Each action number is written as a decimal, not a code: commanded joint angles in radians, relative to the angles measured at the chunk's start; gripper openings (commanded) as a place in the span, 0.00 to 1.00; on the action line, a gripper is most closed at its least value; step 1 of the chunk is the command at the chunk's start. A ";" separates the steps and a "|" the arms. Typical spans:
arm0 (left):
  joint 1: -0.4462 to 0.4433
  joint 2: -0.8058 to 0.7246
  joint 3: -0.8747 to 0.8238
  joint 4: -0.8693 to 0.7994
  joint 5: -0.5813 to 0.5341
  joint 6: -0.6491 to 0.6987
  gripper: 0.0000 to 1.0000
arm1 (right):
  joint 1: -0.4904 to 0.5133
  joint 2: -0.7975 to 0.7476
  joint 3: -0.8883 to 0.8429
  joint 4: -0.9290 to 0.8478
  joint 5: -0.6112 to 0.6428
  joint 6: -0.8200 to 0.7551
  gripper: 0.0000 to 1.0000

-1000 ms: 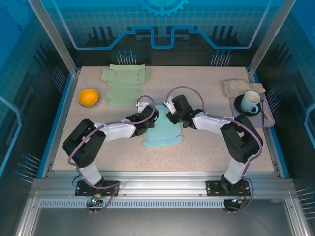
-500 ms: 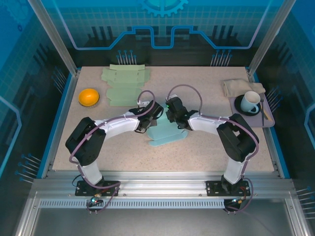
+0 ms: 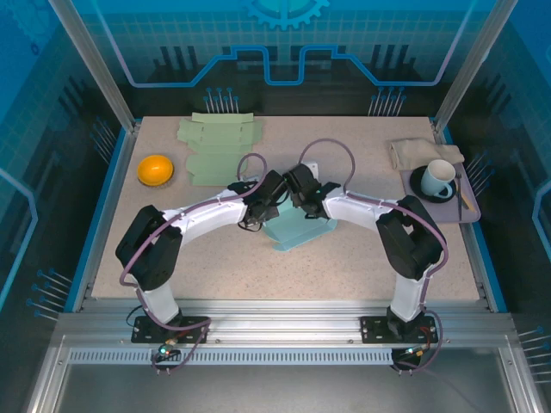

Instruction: Fold the paper box

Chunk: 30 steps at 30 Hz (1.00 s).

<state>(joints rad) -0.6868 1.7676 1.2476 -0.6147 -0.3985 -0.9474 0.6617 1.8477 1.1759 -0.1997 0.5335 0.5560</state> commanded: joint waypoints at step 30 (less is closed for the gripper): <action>0.016 0.030 0.077 -0.208 -0.036 -0.068 0.00 | -0.118 -0.002 -0.038 -0.120 0.196 -0.030 0.13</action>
<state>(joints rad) -0.6800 1.8076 1.3357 -0.6456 -0.3950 -0.9699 0.6064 1.8221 1.1419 -0.1989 0.4759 0.3893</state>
